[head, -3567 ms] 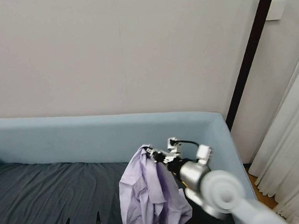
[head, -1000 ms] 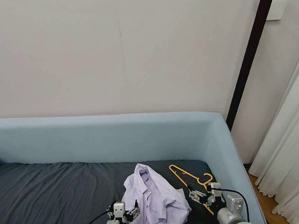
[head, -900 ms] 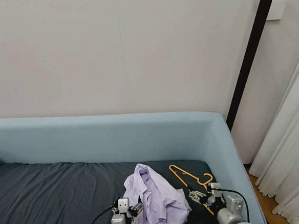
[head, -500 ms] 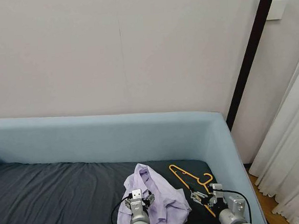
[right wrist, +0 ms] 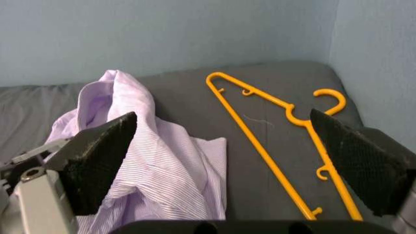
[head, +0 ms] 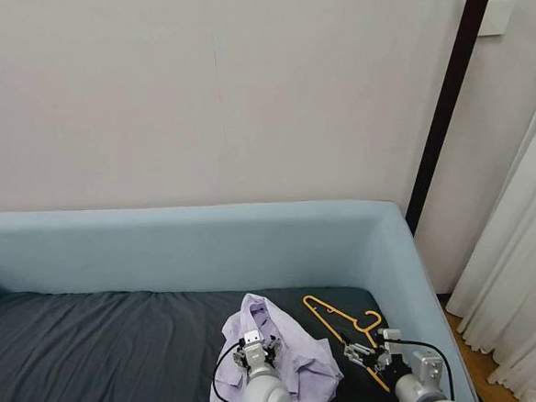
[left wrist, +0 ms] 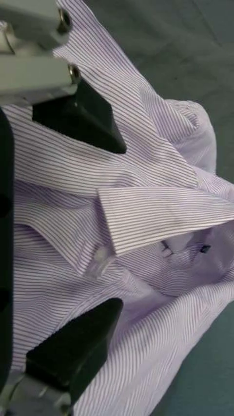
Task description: Pick up the clothes from the sofa and hang them on the clothes hanger.
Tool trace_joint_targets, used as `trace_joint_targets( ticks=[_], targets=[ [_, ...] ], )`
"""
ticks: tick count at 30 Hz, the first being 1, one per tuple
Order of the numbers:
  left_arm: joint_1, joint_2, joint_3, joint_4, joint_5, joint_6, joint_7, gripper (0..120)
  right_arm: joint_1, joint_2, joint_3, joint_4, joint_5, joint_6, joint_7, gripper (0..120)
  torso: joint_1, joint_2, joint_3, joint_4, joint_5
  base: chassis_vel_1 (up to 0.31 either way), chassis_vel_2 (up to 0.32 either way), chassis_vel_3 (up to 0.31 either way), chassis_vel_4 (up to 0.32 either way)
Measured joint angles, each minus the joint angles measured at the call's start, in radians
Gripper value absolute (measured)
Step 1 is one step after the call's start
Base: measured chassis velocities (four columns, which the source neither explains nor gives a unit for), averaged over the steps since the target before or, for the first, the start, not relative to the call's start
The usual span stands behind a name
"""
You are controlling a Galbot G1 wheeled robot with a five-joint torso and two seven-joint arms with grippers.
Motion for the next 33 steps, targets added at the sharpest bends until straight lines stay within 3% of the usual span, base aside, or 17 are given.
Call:
trace_joint_targets(
  ticks=[7,13,17,20,25,30,33],
  targets=[
    [-0.003,-0.014,-0.014,0.025,0.033,-0.016,0.011,68,-0.002,-0.005,-0.008,0.001,0.005,0.003,-0.005,100,0.000,0.000,0.000,0.0001,0.0000,0.000,0.000,0.000,0.000],
    [-0.004,-0.023,-0.021,0.052,0.033,-0.018,0.013,48,0.003,-0.007,-0.016,0.000,0.014,0.003,-0.005,100,0.000,0.000,0.000,0.0001,-0.0001,0.000,0.000,0.000,0.000],
    [-0.012,-0.041,-0.019,0.071,0.033,-0.019,0.013,27,0.008,-0.006,-0.023,-0.002,0.016,0.003,-0.005,100,0.000,0.000,0.000,0.0001,-0.0001,0.000,0.000,0.000,0.000],
    [-0.015,-0.045,-0.018,0.072,0.030,-0.019,0.013,22,0.009,-0.006,-0.024,-0.003,0.017,0.003,-0.005,100,0.000,0.000,0.000,0.0000,0.0000,0.000,0.000,0.000,0.000],
    [-0.020,-0.047,-0.015,0.080,0.009,-0.015,0.013,1,0.004,-0.011,-0.021,-0.001,0.020,0.003,-0.005,100,0.000,0.000,0.000,0.0001,-0.0001,0.000,0.000,0.000,0.000],
    [-0.013,-0.026,-0.015,0.059,0.004,-0.013,0.014,0,0.001,-0.014,-0.018,0.002,0.020,0.003,-0.005,100,0.000,0.000,0.000,-0.0001,-0.0002,0.000,0.000,0.000,0.000],
    [0.019,0.028,-0.013,-0.020,-0.026,0.001,0.004,0,0.002,-0.013,-0.018,0.004,0.020,0.004,-0.006,100,0.000,0.000,0.000,0.0000,-0.0003,0.000,0.000,0.000,0.000]
  ],
)
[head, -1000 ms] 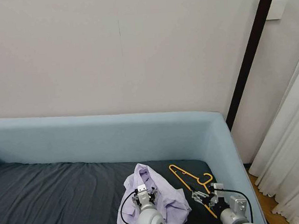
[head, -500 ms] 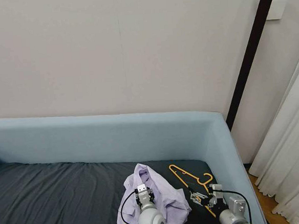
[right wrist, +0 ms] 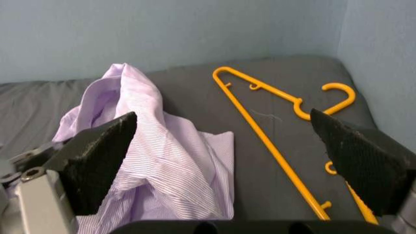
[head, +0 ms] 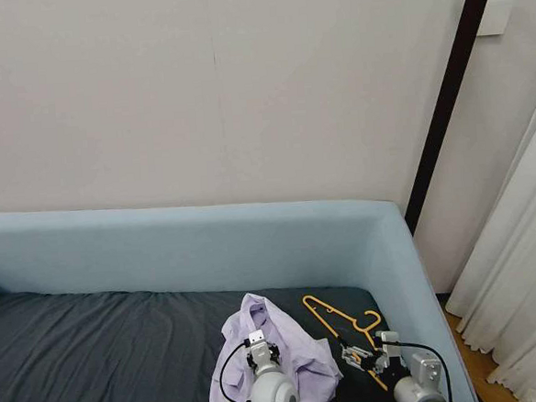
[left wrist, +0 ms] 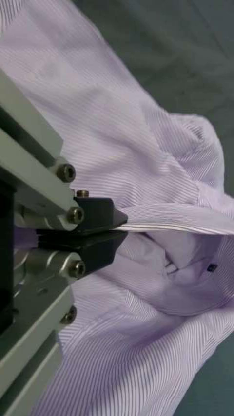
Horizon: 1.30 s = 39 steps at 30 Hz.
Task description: Pick up the clothes from the sofa and hang them on the clothes hanger.
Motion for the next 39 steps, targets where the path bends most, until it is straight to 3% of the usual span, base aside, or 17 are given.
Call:
trace_joint_targets(
  ticks=[2,4,5,10,19,31,39],
  targets=[
    [0.014,0.022,-0.002,-0.035,-0.008,0.004,-0.003,0,0.001,0.000,0.000,0.000,-0.001,0.000,-0.001,100,0.000,0.000,0.000,0.0000,0.0000,0.000,0.000,0.000,0.000],
    [0.056,0.081,-0.016,-0.130,-0.019,0.012,-0.004,0,0.005,0.001,-0.001,0.002,-0.001,0.000,-0.003,100,0.000,0.000,0.000,0.0001,0.0000,0.000,0.000,0.000,0.000],
    [0.056,0.081,-0.016,-0.130,-0.019,0.012,-0.004,0,0.005,0.001,-0.001,0.002,-0.001,0.000,-0.003,100,0.000,0.000,0.000,0.0001,0.0000,0.000,0.000,0.000,0.000],
    [0.212,0.244,-0.102,-0.369,-0.036,0.017,0.008,0,0.014,0.003,-0.008,0.012,-0.014,0.003,-0.017,100,0.000,0.000,0.000,0.0004,-0.0002,0.000,0.000,0.000,0.000],
    [0.386,0.410,-0.223,-0.571,-0.028,-0.007,0.051,0,0.013,0.018,-0.035,0.065,-0.046,0.006,-0.040,100,0.000,0.000,0.000,0.0003,-0.0001,0.000,0.000,0.000,0.000],
    [0.471,0.433,-0.252,-0.533,0.072,-0.124,0.169,0,0.011,0.020,-0.077,0.068,-0.064,0.019,-0.091,100,0.000,0.000,0.000,-0.0001,-0.0001,0.000,0.000,0.000,0.000],
    [0.528,0.499,-0.299,-0.481,0.070,-0.197,0.243,0,0.085,0.008,-0.169,0.042,-0.039,0.020,-0.155,100,0.000,0.000,0.000,0.0000,0.0002,0.000,0.000,0.000,0.000]
  ],
)
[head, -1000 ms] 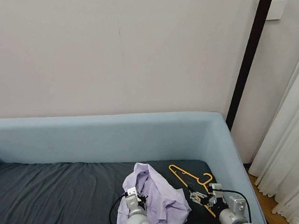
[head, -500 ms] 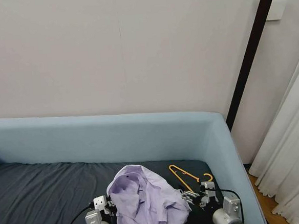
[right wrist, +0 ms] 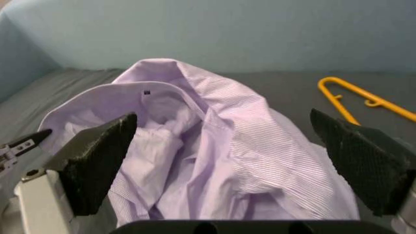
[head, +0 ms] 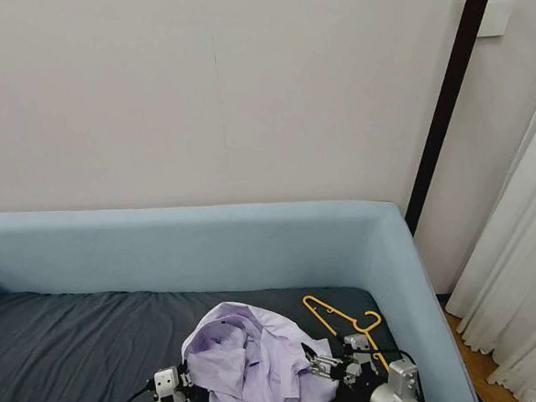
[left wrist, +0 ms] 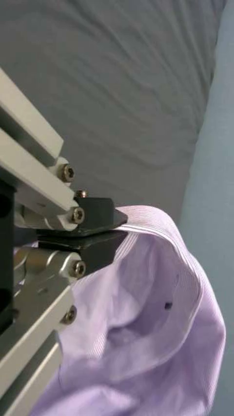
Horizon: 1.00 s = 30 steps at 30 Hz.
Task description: Pick up the clothes from the sofa and hang them on the clothes hanger.
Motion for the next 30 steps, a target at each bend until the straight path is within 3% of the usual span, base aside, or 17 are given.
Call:
trace_joint_targets(
  ticks=[12,15,19,24,30],
  targets=[
    [-0.004,0.008,0.007,-0.004,0.020,-0.021,0.022,0,0.261,0.029,-0.237,-0.131,0.148,-0.041,-0.048,100,0.000,0.000,0.000,-0.0001,-0.0001,0.000,0.000,0.000,0.000],
    [-0.011,0.008,0.008,-0.007,0.021,-0.020,0.022,0,0.312,0.060,-0.293,-0.162,0.165,-0.050,-0.052,100,0.000,0.000,0.000,-0.0001,-0.0002,0.000,0.000,0.000,0.000],
    [-0.006,0.017,-0.001,-0.018,0.020,-0.020,0.022,0,0.424,0.163,-0.373,-0.293,0.193,-0.059,-0.052,100,0.000,0.000,0.000,0.0002,-0.0001,0.000,0.000,0.000,0.000],
    [0.014,0.018,-0.017,-0.035,0.022,-0.020,0.022,0,0.488,0.260,-0.377,-0.453,0.222,-0.060,-0.073,100,0.000,0.000,0.000,0.0005,0.0000,0.000,0.000,0.000,0.000],
    [0.018,0.003,-0.025,-0.041,0.026,-0.020,0.022,0,0.495,0.303,-0.392,-0.520,0.240,-0.058,-0.099,100,0.000,0.000,0.000,-0.0002,-0.0001,0.000,0.000,0.000,0.000]
  ],
)
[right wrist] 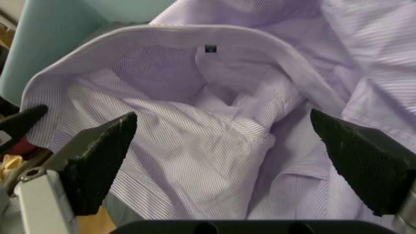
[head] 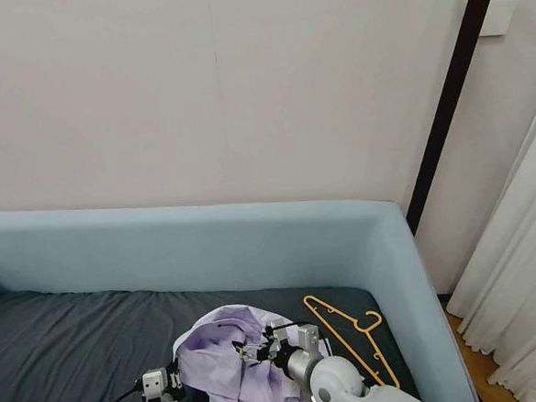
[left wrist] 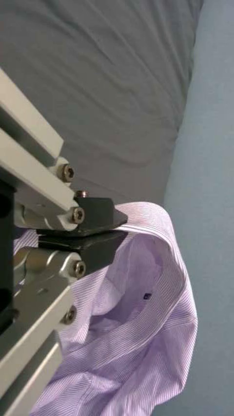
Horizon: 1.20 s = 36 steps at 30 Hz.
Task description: Pick up the clothes from the sofa and hang them on the clothes hanger.
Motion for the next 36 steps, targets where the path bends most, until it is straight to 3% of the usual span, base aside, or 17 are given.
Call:
trace_joint_targets(
  ticks=[8,17,36],
  targets=[
    [0.018,-0.013,-0.008,-0.011,0.006,0.002,-0.001,0,0.031,0.090,-0.053,-0.173,-0.074,0.017,-0.077,100,0.000,0.000,0.000,0.0003,0.0000,0.000,0.000,0.000,0.000],
    [0.040,-0.021,-0.024,-0.024,0.010,0.002,-0.003,0,0.052,0.167,-0.052,-0.290,-0.075,0.032,-0.072,100,0.000,0.000,0.000,0.0004,0.0001,0.000,0.000,0.000,0.000],
    [0.046,-0.033,-0.018,-0.021,0.016,-0.002,-0.006,0,0.034,0.105,-0.010,-0.334,-0.082,0.034,-0.053,100,0.000,0.000,0.000,0.0004,0.0004,0.000,0.000,0.000,0.000]
  ],
)
